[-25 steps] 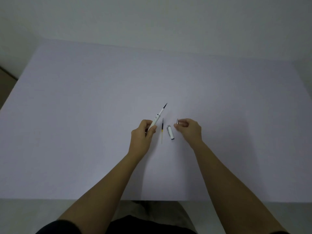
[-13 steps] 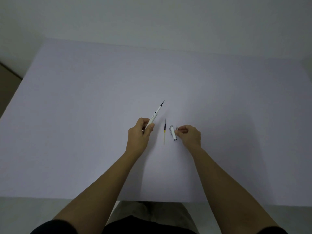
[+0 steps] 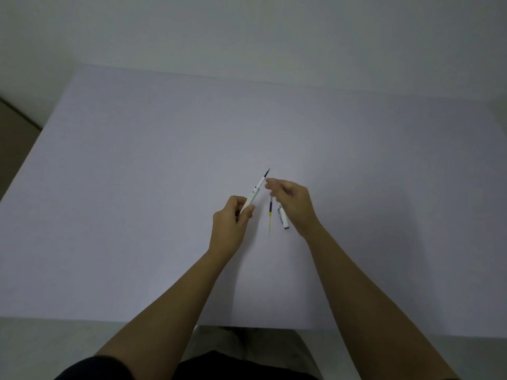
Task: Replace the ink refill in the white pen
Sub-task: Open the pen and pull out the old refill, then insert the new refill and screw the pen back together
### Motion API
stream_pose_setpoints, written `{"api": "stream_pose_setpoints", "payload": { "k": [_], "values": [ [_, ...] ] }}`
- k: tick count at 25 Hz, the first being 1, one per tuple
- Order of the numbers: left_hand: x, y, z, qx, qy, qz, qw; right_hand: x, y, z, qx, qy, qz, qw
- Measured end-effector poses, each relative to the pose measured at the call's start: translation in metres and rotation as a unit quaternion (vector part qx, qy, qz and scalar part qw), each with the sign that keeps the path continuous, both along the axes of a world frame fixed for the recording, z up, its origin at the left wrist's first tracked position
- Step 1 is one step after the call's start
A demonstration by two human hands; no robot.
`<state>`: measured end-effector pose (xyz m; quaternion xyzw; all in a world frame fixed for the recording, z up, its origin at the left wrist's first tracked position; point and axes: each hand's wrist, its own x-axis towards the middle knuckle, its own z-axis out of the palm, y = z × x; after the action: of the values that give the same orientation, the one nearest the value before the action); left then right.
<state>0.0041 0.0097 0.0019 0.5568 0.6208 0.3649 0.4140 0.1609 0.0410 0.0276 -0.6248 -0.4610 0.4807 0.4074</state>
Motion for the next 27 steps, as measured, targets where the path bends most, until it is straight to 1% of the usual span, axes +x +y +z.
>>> {"api": "stream_pose_setpoints", "payload": {
  "k": [1, 2, 5, 7, 9, 11, 13, 15, 18, 20, 24, 27],
  "values": [
    [0.001, -0.001, -0.001, -0.001, 0.001, -0.002, 1.0, -0.005, 0.001, 0.006, 0.005, 0.038, 0.027, 0.999],
    [0.001, -0.002, -0.002, -0.002, 0.002, -0.004, 1.0, -0.008, 0.002, 0.009, 0.01, 0.06, 0.033, 0.998],
    [0.005, -0.006, -0.005, -0.002, 0.012, -0.015, 1.0, -0.009, 0.007, 0.014, 0.002, 0.07, -0.023, 0.997],
    [0.006, -0.009, -0.007, -0.011, 0.017, -0.019, 1.0, -0.007, 0.011, 0.016, -0.005, 0.084, -0.041, 0.996],
    [0.003, -0.013, -0.012, -0.027, 0.023, -0.026, 0.999, -0.004, 0.017, 0.022, 0.005, 0.119, -0.07, 0.99],
    [-0.003, -0.018, -0.018, -0.044, 0.039, -0.029, 0.998, 0.001, 0.024, 0.026, 0.019, 0.128, -0.1, 0.987],
    [-0.01, -0.02, -0.022, -0.06, 0.063, -0.016, 0.996, 0.005, 0.028, 0.024, 0.018, 0.087, -0.111, 0.99],
    [-0.015, -0.019, -0.024, -0.065, 0.074, 0.014, 0.995, 0.004, 0.028, 0.017, 0.001, 0.007, -0.107, 0.994],
    [-0.021, -0.013, -0.021, -0.054, 0.067, 0.032, 0.996, -0.007, 0.023, -0.002, -0.044, -0.096, -0.067, 0.992],
    [-0.023, -0.008, -0.017, -0.043, 0.058, 0.034, 0.997, -0.016, 0.022, -0.015, -0.07, -0.146, -0.05, 0.986],
    [-0.027, 0.002, -0.01, -0.028, 0.044, 0.042, 0.998, -0.026, 0.027, -0.034, -0.089, -0.26, -0.021, 0.961],
    [-0.031, 0.006, -0.008, -0.027, 0.043, 0.047, 0.998, -0.03, 0.031, -0.044, -0.1, -0.298, -0.024, 0.949]
  ]
}}
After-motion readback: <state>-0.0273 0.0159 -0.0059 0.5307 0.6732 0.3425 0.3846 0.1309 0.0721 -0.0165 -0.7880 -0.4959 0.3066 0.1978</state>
